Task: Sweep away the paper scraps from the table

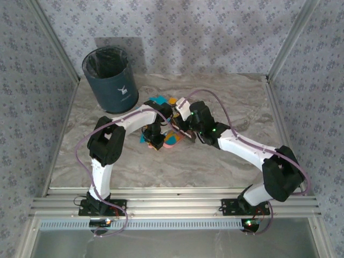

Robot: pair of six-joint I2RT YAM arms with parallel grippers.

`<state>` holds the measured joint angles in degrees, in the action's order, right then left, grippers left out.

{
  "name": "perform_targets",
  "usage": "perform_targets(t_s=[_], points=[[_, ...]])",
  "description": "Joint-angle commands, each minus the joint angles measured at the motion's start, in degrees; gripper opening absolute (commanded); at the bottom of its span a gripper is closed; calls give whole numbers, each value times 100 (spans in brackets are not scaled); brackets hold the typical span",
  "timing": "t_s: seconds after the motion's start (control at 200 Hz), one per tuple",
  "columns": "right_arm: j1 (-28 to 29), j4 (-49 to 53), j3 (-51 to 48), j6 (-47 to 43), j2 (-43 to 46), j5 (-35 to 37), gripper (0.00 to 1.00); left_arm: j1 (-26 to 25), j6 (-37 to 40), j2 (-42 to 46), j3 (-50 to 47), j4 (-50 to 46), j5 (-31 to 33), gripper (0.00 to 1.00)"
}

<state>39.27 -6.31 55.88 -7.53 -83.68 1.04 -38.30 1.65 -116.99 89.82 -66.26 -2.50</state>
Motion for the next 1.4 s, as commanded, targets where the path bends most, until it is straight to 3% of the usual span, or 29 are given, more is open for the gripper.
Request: perform_targets(t_s=[0.0, 0.245, 0.825, 1.394], points=[[20, -240, -166, 357, 276, 305, 0, -37, -51, 67, 115, -265, -138, 0], [-109, -403, -586, 867, 974, 1195, 0, -28, -70, 306, 100, -131, 73, 0], [-889, 431, -1627, 1258, 2839, 1716, 0, -18, 2, 1167, -18, 236, 112, 0], [-1080, 357, -1895, 1408, 3112, 1198, 0, 949, -7, 2010, 129, 374, -1438, 0]])
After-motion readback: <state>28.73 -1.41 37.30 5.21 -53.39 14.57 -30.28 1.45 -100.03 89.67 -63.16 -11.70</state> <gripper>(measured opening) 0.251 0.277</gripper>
